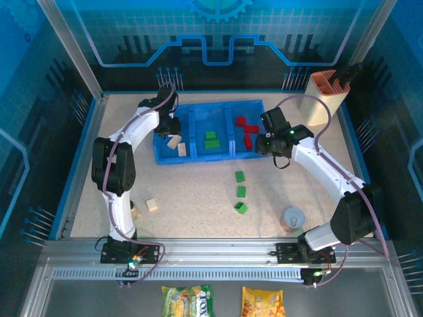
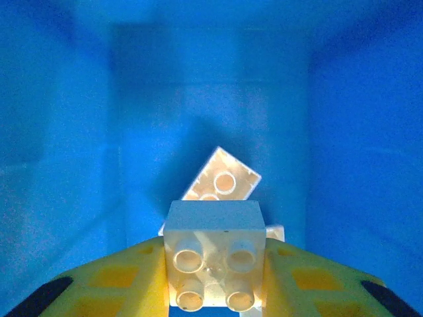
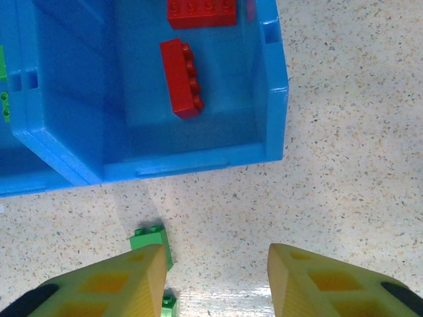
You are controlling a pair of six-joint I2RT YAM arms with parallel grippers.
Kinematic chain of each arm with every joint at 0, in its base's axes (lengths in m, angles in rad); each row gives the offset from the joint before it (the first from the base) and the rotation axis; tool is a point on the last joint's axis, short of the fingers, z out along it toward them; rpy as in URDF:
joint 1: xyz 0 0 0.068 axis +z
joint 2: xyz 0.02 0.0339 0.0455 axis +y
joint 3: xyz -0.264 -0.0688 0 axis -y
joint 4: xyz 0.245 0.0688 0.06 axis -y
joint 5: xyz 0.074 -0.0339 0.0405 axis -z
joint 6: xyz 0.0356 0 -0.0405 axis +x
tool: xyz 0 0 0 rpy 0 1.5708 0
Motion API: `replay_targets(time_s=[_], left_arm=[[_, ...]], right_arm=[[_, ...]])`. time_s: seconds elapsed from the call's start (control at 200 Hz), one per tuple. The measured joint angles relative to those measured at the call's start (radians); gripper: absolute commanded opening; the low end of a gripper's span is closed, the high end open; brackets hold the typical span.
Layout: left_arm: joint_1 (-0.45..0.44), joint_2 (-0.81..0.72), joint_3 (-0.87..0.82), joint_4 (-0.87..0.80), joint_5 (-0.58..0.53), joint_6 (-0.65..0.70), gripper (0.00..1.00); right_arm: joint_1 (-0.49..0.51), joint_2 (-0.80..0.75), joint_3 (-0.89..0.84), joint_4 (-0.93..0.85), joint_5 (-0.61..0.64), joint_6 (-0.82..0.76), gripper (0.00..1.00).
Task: Sort the legos into containers by color
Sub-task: Place the lego in the container.
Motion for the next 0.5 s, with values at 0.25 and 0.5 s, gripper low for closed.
replay_targets(time_s=[0.25, 0.5], left_arm=[[0.021, 0.126, 0.112, 0.021, -0.007, -0.007, 0.34], [0.024, 0.239, 0.187, 0.042, -0.022, -0.008, 0.35]], right_arm=[[0.001, -0.026, -0.002, -0.016, 0.016, 0.000, 0.46], [0.001, -0.047, -0.025, -0.024, 0.022, 0.001, 0.45]])
